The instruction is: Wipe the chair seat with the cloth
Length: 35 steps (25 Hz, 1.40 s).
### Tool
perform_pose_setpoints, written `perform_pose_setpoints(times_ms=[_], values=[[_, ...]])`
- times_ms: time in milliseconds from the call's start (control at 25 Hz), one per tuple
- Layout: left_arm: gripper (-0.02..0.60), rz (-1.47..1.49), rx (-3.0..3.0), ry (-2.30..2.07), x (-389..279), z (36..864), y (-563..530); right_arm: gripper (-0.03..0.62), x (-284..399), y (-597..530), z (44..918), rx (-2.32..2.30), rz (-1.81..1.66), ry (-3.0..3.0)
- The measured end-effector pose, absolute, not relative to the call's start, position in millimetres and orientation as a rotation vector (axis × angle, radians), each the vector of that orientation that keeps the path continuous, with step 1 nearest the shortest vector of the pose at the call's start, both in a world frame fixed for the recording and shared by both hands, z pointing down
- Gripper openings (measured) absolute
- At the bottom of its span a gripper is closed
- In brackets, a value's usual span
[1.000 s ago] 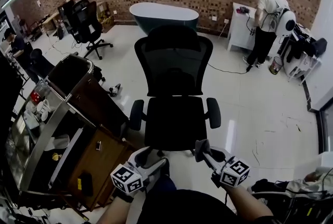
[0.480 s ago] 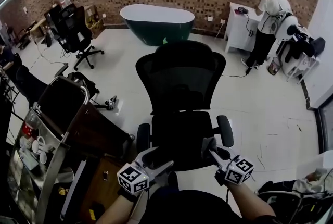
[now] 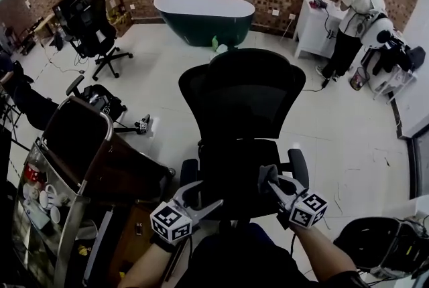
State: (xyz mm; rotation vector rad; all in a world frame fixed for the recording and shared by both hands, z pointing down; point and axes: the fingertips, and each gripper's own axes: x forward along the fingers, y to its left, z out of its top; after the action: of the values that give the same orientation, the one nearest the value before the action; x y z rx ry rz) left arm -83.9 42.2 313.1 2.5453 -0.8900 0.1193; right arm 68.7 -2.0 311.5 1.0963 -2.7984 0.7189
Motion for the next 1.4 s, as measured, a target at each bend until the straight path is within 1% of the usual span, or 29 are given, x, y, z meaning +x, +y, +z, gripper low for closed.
perform_pose_setpoints(times_ms=[200,440,720,840,1120,1240,1400], values=[[0.35,0.157,2.482,-0.919,-94,342,20,0.046,47,-29,356,0.985,0.741,-2.735],[0.354,0.236,2.383,-0.963,-104,405,-11,0.046,4,-69,434,0.782,0.733,-2.649],[0.359,0.252,2.291,-1.011,-116,483,-55,0.046,-55,-128,564,0.639,0.66,-2.484],[0.359,0.248,2.269,-1.025,-122,515,-71,0.045,-85,-151,624,0.568,0.57,-2.396],[0.359,0.203,2.191,-1.086,-125,573,-103,0.044,-138,-190,744,0.416,0.448,-2.251],[0.359,0.185,2.174,-1.11,-122,592,-110,0.044,-150,-202,789,0.37,0.362,-2.2],[0.359,0.182,2.208,-1.09,-114,585,-111,0.044,-171,-204,820,0.322,0.281,-2.185]])
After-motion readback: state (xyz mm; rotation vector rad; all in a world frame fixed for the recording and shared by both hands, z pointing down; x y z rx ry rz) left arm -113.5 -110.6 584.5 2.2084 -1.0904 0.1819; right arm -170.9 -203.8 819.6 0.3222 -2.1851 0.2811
